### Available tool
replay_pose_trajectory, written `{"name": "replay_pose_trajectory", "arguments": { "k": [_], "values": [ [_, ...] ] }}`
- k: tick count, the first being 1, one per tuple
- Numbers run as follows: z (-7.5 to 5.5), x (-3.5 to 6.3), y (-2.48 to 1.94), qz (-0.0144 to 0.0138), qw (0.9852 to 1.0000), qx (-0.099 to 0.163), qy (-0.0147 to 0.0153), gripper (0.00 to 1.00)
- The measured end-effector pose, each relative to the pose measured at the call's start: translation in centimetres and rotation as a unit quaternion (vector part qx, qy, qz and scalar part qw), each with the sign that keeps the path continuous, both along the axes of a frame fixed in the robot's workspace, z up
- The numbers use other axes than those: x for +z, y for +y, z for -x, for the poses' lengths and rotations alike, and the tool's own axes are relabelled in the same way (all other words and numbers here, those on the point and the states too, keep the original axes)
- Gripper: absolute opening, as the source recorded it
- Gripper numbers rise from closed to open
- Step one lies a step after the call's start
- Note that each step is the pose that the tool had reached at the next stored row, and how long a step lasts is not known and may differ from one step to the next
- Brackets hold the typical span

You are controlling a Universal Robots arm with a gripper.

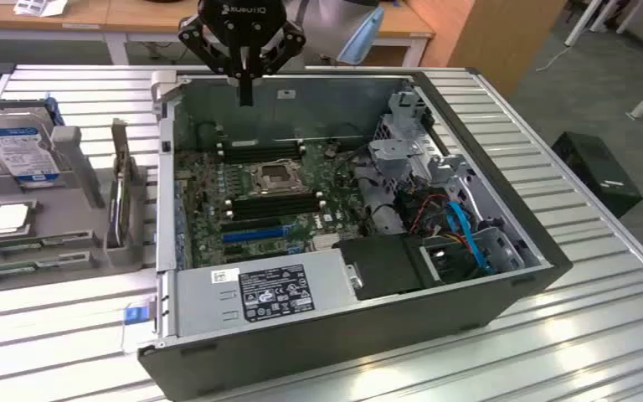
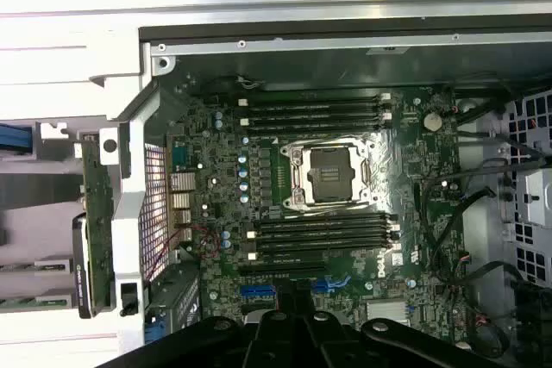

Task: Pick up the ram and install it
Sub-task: 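Reach for the ram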

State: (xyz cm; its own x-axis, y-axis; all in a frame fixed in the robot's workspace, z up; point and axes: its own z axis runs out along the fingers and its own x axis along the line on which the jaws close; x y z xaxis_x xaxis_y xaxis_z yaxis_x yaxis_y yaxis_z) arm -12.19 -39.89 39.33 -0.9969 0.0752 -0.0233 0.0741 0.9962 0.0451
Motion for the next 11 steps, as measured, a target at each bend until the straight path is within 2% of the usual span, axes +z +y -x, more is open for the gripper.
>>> {"name": "replay_pose_trajectory", "arguments": {
  "k": [11],
  "values": [
    [0.0,0.0,0.0,0.0,1.0,0.0,0.0,0.11]
  ]
}}
